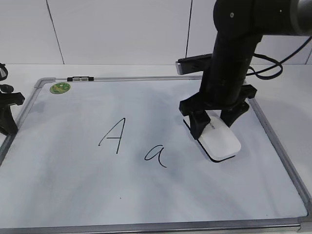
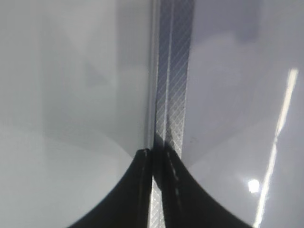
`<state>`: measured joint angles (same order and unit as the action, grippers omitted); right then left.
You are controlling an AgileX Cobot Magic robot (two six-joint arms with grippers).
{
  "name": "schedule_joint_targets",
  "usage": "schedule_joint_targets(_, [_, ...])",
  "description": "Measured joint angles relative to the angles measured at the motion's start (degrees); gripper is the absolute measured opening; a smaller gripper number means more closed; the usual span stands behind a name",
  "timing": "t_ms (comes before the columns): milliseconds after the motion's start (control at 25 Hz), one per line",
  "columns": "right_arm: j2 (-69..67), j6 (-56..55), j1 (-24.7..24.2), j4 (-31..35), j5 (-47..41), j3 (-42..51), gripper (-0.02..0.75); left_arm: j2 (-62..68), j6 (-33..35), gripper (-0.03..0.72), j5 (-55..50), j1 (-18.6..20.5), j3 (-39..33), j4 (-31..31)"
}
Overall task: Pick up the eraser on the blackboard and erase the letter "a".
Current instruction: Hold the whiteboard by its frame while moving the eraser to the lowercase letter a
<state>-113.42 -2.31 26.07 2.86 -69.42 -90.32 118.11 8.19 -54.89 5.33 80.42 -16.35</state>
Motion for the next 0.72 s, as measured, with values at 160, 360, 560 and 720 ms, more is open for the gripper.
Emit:
schedule_joint_targets(160, [-2.84, 0.09, 0.27, -0.13, -0.15, -5.01, 0.547, 0.0, 0.14, 0.014, 0.0, 0.0, 0.0, -0.03])
schedule_joint_targets(360, [-6.2, 0.09, 3.25, -0.17, -0.18, -7.06, 0.547, 0.0, 0.14, 0.014, 0.0, 0.0, 0.0, -0.24])
schedule_joint_targets(560, [-8.08, 0.09, 5.95, -0.66, -0.27, -7.2, 0.547, 0.0, 0.21, 0.014, 0.0, 0.0, 0.0, -0.24])
schedule_joint_targets(720, [-8.32, 0.09, 6.07, -1.02, -0.27, -7.19, 0.547, 0.0, 0.21, 0.014, 0.0, 0.0, 0.0, -0.24])
